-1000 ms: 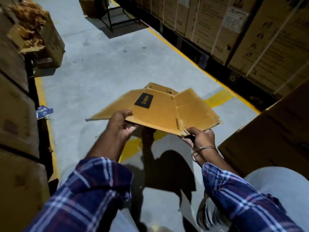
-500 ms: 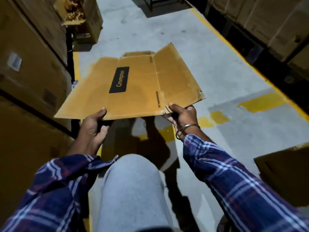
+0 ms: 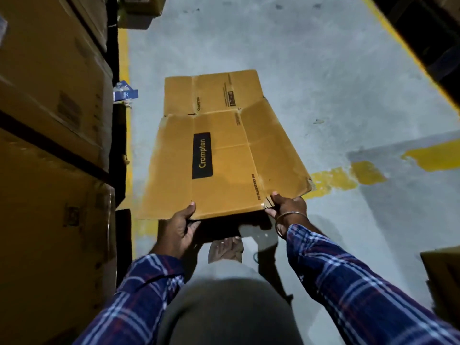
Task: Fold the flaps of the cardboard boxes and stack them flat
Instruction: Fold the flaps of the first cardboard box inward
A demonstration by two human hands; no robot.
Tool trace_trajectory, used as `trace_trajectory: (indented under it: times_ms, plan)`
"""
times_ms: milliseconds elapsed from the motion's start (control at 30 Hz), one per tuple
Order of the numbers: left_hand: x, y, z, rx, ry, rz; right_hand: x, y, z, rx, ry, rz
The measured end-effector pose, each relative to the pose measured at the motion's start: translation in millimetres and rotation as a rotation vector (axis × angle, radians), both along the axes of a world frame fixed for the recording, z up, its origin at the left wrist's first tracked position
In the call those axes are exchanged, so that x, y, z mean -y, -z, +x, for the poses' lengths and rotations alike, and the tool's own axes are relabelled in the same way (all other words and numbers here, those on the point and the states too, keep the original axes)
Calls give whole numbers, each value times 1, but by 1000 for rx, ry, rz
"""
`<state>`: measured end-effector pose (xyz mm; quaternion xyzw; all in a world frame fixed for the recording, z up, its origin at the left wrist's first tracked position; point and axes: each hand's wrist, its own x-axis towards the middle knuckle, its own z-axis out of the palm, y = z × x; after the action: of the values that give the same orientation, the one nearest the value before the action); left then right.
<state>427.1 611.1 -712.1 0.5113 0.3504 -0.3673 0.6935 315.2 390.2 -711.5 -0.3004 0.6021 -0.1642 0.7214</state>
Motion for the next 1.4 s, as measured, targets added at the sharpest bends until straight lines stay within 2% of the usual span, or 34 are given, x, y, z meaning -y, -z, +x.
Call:
trace_trajectory:
  times_ms: [133, 200, 267, 367, 433, 533, 600, 733, 900, 1033, 1167, 1267, 1400]
  plan:
    - [17, 39, 0, -92, 38, 73, 25, 36, 5, -163, 6, -61]
    - [30, 46, 6, -91, 47, 110, 38, 40, 11, -202, -65, -50]
    - [45, 50, 16, -63, 45, 104, 57, 39, 21, -184, -111, 45]
    - [59, 54, 32, -59, -33, 42, 86, 39, 37, -266, -265, -13]
    - [67, 60, 38, -66, -135, -19, 100, 45, 52, -262, -271, -19]
    - [71, 75, 45, -78, -206, -65, 109, 64, 74, -241, -96, 34]
    - [74, 82, 50, -79, -170, -81, 114, 72, 85, -244, -69, 48]
    - [85, 83, 60, -102, -72, -115, 112, 56, 95, -288, -206, -80]
    - [102, 75, 81, -54, -29, -95, 105, 50, 93, -325, -310, -20]
    - [106, 65, 68, -47, 244, -116, 107, 53, 73, -290, -374, -16]
    - [107, 41, 55, 41, 526, -55, 110, 50, 50, -203, -410, -39]
    - [106, 4, 50, 133, 800, -14, 103, 12, 26, -85, -380, 7]
    - [116, -72, 47, 299, 1223, 41, 103, -61, -12, -10, -481, -105]
